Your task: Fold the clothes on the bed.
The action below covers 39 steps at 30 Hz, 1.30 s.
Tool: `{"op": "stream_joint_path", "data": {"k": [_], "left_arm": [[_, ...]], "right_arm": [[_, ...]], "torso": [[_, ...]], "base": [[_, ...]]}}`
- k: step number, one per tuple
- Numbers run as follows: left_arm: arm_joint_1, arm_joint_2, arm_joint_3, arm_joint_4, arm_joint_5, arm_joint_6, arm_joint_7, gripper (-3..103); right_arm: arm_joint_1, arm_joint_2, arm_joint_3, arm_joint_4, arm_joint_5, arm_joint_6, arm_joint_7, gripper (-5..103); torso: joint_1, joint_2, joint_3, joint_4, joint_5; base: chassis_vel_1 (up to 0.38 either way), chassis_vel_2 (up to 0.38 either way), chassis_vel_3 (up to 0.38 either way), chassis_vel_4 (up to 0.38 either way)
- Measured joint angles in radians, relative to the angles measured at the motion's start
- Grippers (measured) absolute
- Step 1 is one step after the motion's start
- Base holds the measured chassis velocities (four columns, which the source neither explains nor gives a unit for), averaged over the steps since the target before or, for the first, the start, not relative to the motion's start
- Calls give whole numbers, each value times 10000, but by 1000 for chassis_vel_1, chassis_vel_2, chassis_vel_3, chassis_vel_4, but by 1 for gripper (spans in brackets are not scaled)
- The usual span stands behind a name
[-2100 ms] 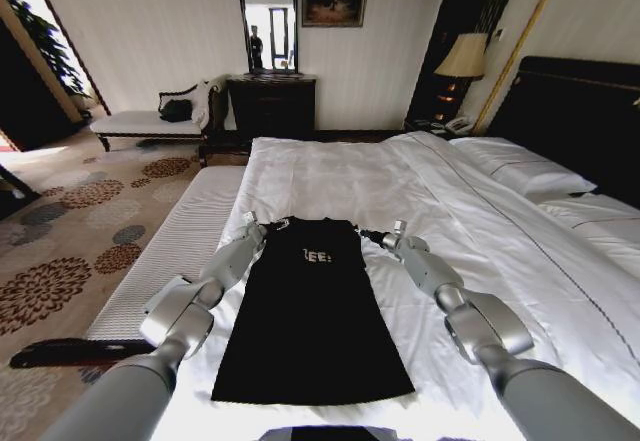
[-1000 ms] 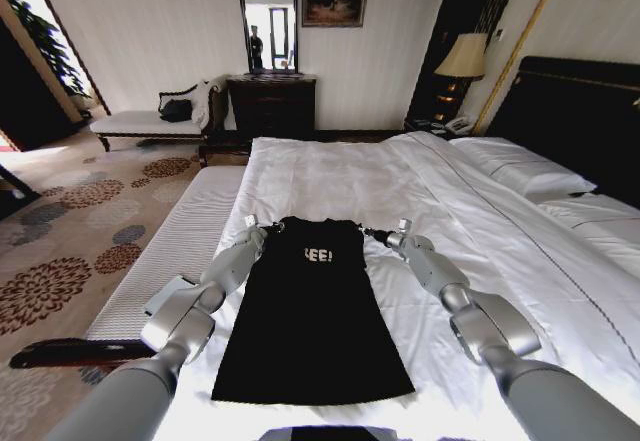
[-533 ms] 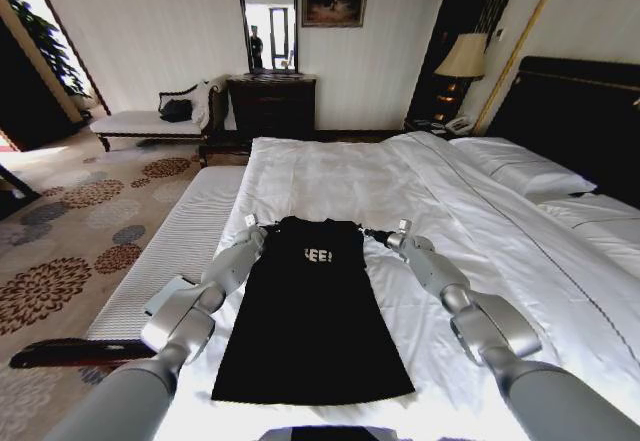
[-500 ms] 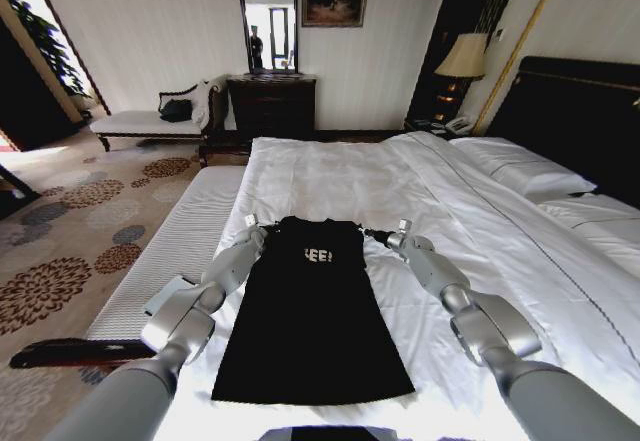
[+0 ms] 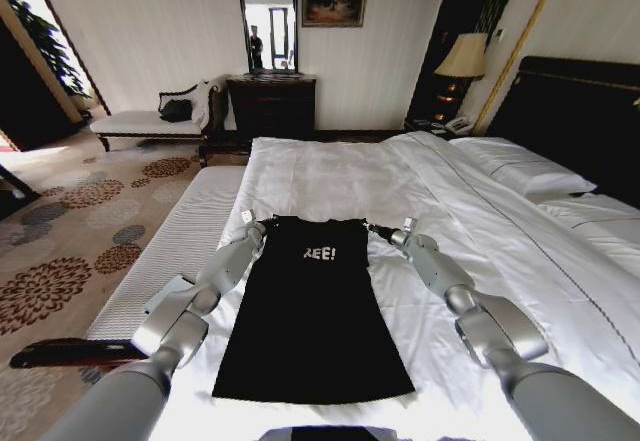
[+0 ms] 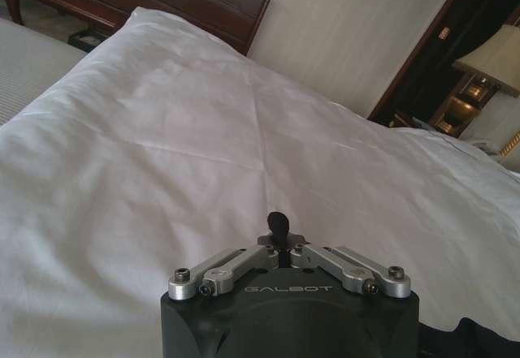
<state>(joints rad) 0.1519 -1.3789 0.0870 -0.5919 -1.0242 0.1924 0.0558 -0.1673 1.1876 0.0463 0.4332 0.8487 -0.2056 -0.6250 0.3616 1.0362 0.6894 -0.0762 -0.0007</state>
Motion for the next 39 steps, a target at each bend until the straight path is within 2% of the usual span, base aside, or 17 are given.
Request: {"op": "stream_joint_path", "data": {"k": [12,22,24,25,30,34,39], "left_arm": [[-700,-23,10,300,-222,-57,-38,1],[-1194,212,651,343,-635,-80,74,1],[-939,334,638,-104,-647,-83,-13,1],[-939,334,638,-104,-647,-83,-13,1],[-26,974,496,-1597,-587,-255,-364,1],[400,1303,432,-2519,-601,-310,-499,1],[692,1540,307,-3252,-662,-324,-685,1]], "right_arm": [[725,237,-408,-168,3,27,291,0],[931,435,-492,-232,194,25,542,0],[875,338,-579,-46,264,59,574,0],[875,338,-579,-46,264,59,574,0],[240,-333,-983,1207,815,45,721,0],[-123,-598,-982,1772,957,40,807,0],[-646,-1065,-921,2699,1023,193,965,0]], "torso": [[1,0,0,7,0],[1,0,1,8,1],[1,0,-1,2,1],[1,0,-1,2,1],[1,0,-1,8,0],[0,0,-1,8,1],[0,0,-1,2,1]], "base": [[0,0,0,0],[0,0,0,0],[0,0,0,0],[0,0,0,0],[0,0,0,0],[0,0,0,0],[0,0,0,0]]}}
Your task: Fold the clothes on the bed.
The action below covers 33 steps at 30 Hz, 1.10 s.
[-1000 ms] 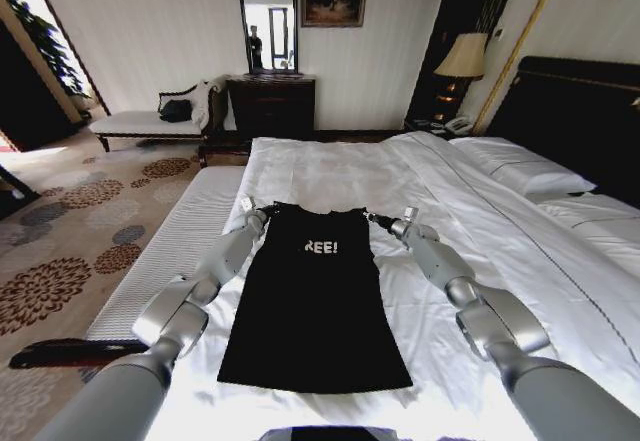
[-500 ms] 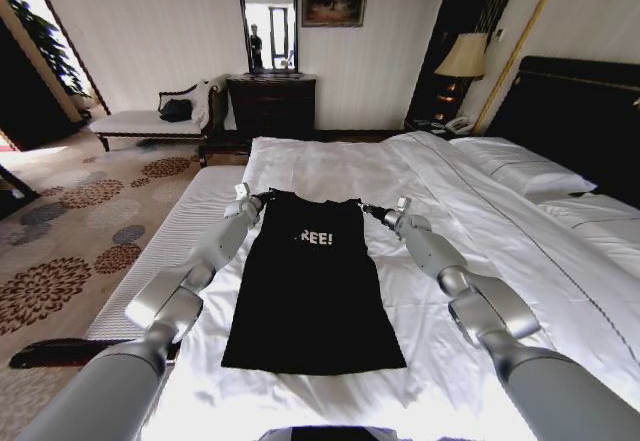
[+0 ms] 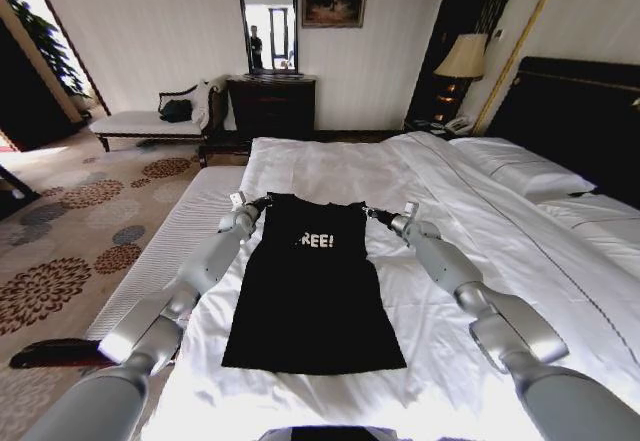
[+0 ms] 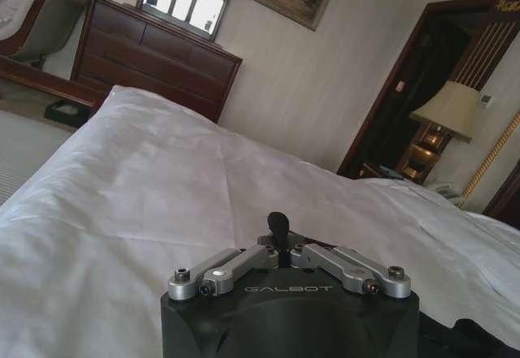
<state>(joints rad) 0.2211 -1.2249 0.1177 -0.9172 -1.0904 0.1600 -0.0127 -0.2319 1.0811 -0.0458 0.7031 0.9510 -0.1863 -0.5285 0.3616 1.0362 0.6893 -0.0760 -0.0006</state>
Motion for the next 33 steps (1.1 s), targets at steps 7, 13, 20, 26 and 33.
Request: {"op": "stream_joint_path", "data": {"k": [7,13,20,26,33], "left_arm": [[378,337,-56,-895,-74,-4,-167,1],[958,752,-14,-1835,-60,-57,-180,1],[1926,1157,-207,-3111,33,-110,-254,1],[3142,1592,-707,-4510,27,-213,-453,1],[3914,1984,-1103,-5648,-96,-319,-596,1]], "right_arm": [[-557,-546,29,862,198,276,88,0],[-1446,-913,192,1753,-551,850,-162,0],[-2324,-1037,432,2704,-835,1121,-169,0],[-2920,-1226,604,3880,-880,1225,117,0],[-3462,-1548,844,5268,-713,1226,379,0]], "torso": [[-2,1,0,4,0],[-2,0,0,3,4],[-1,0,-1,6,0],[-2,1,0,6,0],[-2,1,0,4,-1]], "base": [[0,0,0,0],[0,0,0,0],[0,0,0,0],[0,0,0,0],[0,0,0,0]]}}
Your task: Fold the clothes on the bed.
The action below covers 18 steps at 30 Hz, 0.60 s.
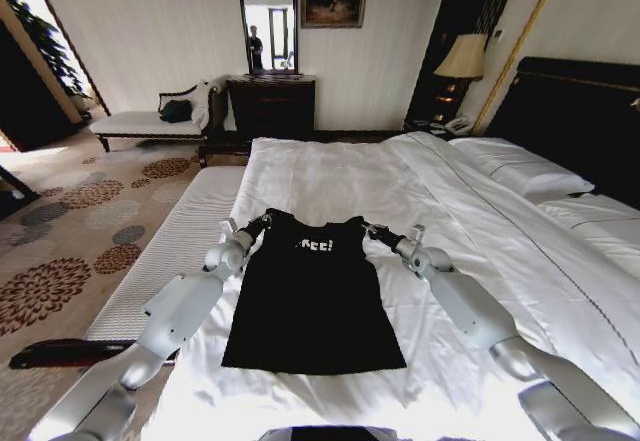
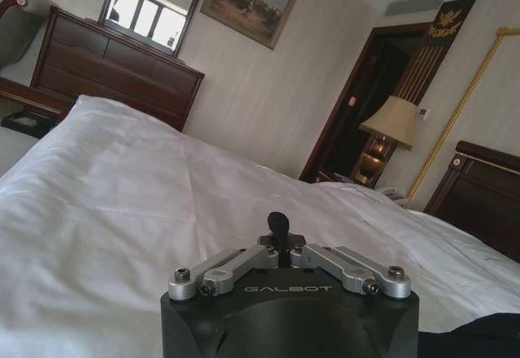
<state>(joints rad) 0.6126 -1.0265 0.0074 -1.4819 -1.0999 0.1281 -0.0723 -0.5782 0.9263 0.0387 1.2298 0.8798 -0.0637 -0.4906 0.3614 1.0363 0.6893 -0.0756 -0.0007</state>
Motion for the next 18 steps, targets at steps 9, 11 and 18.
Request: {"op": "stream_joint_path", "data": {"k": [9,11,18], "left_arm": [[1036,800,-544,-1341,-209,-195,-174,1],[1121,856,-605,-1415,-221,-202,-205,1],[2121,1511,-1012,-2549,-279,-474,-351,1]], "right_arm": [[-703,-341,288,1569,165,-4,262,0],[-733,-350,277,1629,171,-1,264,0],[-2064,-680,872,2853,222,119,264,0]], "torso": [[2,0,0,-5,-1],[2,0,-1,-2,0],[1,1,-1,-3,0]], "base": [[0,0,0,0],[0,0,0,0],[0,0,0,0]]}}
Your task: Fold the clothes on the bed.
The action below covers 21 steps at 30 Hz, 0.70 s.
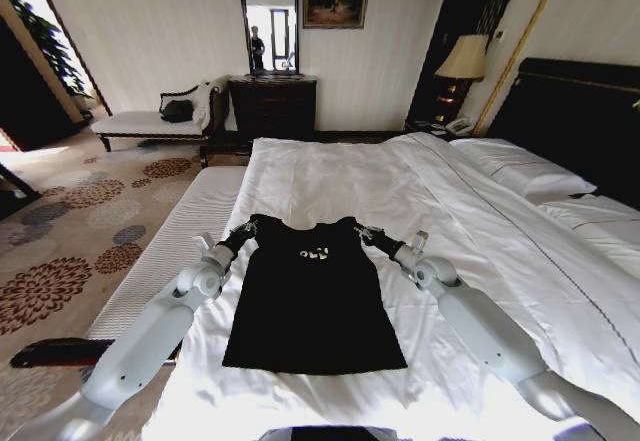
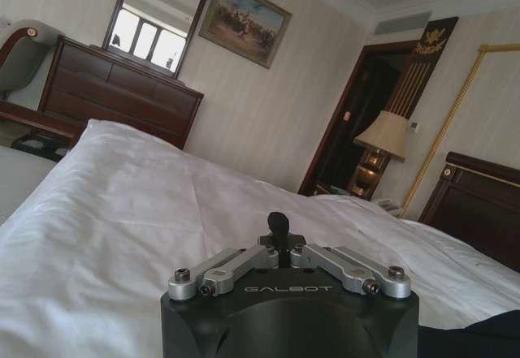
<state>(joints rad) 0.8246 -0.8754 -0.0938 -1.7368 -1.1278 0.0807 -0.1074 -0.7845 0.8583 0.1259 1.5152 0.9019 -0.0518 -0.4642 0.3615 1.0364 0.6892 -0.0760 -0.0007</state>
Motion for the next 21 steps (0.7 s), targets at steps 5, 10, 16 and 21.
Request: {"op": "stream_joint_path", "data": {"k": [5,10,16,21], "left_arm": [[472,230,-44,-423,114,-253,-37,1],[989,362,-157,-863,309,-304,-37,1],[1648,550,-359,-1330,570,-569,21,1],[1917,735,-416,-1641,720,-615,83,1]], "right_arm": [[-762,-196,581,467,0,92,-59,0],[-1354,-257,1025,1068,11,121,-64,0],[-2445,-221,1794,1909,-208,262,-176,0],[-3070,-92,2181,2416,-467,320,-206,0]], "torso": [[1,-2,1,4,1],[1,-2,1,4,3],[1,-2,0,1,1],[0,-2,0,4,2]], "base": [[0,0,0,0],[0,0,0,0],[0,0,0,0],[0,0,0,0]]}}
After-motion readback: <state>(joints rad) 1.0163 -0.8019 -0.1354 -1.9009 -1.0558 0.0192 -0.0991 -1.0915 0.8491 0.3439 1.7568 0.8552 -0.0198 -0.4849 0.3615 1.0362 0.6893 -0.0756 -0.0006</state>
